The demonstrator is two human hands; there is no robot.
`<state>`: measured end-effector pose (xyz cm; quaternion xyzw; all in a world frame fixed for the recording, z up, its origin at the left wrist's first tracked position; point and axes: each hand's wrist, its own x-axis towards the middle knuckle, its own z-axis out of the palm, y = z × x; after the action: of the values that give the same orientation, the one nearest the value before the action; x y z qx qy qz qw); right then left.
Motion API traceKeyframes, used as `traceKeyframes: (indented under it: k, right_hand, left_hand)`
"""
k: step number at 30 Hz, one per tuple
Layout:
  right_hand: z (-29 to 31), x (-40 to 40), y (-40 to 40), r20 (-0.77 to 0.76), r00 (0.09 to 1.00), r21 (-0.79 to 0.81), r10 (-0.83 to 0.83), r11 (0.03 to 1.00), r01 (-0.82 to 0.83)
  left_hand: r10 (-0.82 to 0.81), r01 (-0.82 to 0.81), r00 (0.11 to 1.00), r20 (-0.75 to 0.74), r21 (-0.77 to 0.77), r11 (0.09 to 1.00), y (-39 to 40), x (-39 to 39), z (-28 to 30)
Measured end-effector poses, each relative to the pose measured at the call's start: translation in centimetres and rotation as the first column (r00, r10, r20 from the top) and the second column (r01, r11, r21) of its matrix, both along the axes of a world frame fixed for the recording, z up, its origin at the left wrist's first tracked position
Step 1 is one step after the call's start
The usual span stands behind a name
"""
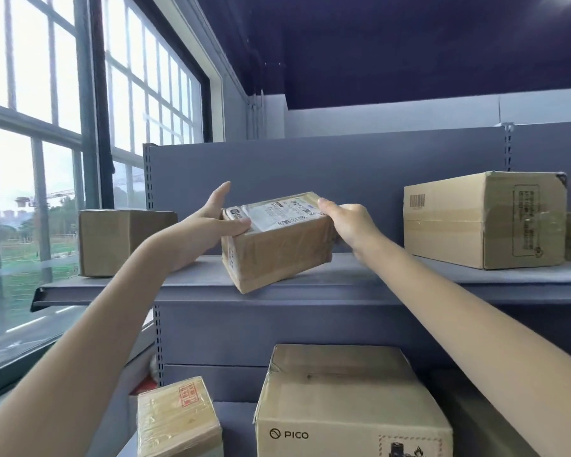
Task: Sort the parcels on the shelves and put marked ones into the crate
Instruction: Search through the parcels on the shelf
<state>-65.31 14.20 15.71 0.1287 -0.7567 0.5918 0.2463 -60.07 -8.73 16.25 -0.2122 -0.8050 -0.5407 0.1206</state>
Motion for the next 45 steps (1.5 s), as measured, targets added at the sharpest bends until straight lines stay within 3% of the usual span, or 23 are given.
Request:
traceKeyframes:
  k: [2,5,8,12,17,19,24,41,45]
  right_hand:
    - [-0.1,0.1,0.5,0.002,0.997,-0.041,0.072,0.997,-0.072]
    - [-0.6,0.5,1.2,-0.133,0.986,-0.056,0.101,0.992,-0.109]
    - [-1.3,0.9,1.6,-0.183,0.974,0.025,0.137,0.991,-0.135]
    - [-2.3,1.1,1.1,-0.054,0.995,0.297,0.082,0.953,-0.062]
    - [-2.0,1.0,-0.1,-0.019,0.992,0.299,0.126,0.947,-0.115]
    - [-1.8,0.5,-0.8,-0.018,0.994,0.369,0.109,0.925,-0.094]
    - [-1.3,-1.4,-3.1,-0.025,0.999,0.551,0.032,0.834,-0.013]
    - [-0.9,-5.4,-6.2,0.001,1.0,0.619,-0.023,0.785,0.018]
    - [-0.9,-3.5,-2.3,-0.121,0.992,0.619,-0.015,0.78,0.087]
  left_hand:
    - [0.049,-0.048,0.998,0.034,-0.044,0.998,-0.3,0.3,-0.1]
    - [0.209,-0.206,0.976,0.053,-0.05,0.977,-0.1,-0.1,0.0]
    - [0.288,-0.291,0.955,-0.069,-0.027,0.956,0.8,-1.1,-0.5]
    - [0.431,-0.452,0.879,-0.203,-0.072,0.889,1.1,-2.4,-2.3]
    - [0.531,-0.619,0.734,-0.424,-0.094,0.78,0.2,-3.7,-3.7]
    - [0.532,-0.668,0.681,-0.503,-0.131,0.732,-0.1,-3.9,-3.9]
    - [0.47,-0.715,0.658,-0.588,-0.294,0.634,-1.9,-5.0,-3.9]
    - [0.47,-0.728,0.647,-0.601,-0.302,0.616,-4.3,-8.3,-3.4]
    - [0.428,-0.727,0.616,-0.661,-0.267,0.632,-2.0,-8.0,-2.3]
